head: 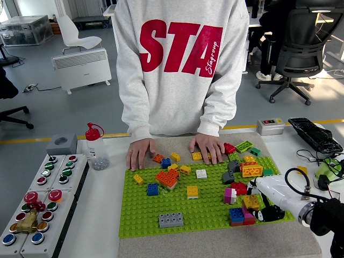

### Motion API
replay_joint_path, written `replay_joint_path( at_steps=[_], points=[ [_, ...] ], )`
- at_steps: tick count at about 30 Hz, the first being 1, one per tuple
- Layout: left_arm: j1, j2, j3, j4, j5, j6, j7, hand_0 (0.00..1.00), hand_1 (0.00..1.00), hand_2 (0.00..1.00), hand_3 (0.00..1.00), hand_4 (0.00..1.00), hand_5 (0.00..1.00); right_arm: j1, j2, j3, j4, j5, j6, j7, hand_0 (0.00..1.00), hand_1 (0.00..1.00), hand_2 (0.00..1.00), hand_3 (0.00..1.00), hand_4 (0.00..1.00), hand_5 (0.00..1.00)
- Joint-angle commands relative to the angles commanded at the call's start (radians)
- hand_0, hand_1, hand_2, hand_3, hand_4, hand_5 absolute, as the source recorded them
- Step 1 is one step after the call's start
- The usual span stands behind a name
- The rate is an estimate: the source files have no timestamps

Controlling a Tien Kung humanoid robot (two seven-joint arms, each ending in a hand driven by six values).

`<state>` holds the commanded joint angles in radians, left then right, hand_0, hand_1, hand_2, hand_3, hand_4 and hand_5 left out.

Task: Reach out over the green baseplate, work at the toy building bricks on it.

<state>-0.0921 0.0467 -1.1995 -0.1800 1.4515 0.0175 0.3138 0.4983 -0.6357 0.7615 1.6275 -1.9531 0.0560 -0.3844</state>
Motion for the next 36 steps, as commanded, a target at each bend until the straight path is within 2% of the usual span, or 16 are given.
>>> replay_joint_path(
  at_steps=[20,36],
  points=[
    [0.004,-0.002,0.001,0.000,-0.002,-0.001,0.002,0.692,0.690,0.656,0.618,0.362,0.998,0.002,0.003,-0.009,-0.014,-0.010,-0.005,-0.002,0.255,0.127,0.249,0.532,0.590,0.199],
    [0.011,-0.003,0.001,0.000,0.001,-0.001,0.003,0.692,0.690,0.657,0.619,0.362,0.998,-0.002,0.004,-0.008,-0.010,-0.016,0.013,-0.006,0.271,0.134,0.260,0.551,0.604,0.197]
  ],
)
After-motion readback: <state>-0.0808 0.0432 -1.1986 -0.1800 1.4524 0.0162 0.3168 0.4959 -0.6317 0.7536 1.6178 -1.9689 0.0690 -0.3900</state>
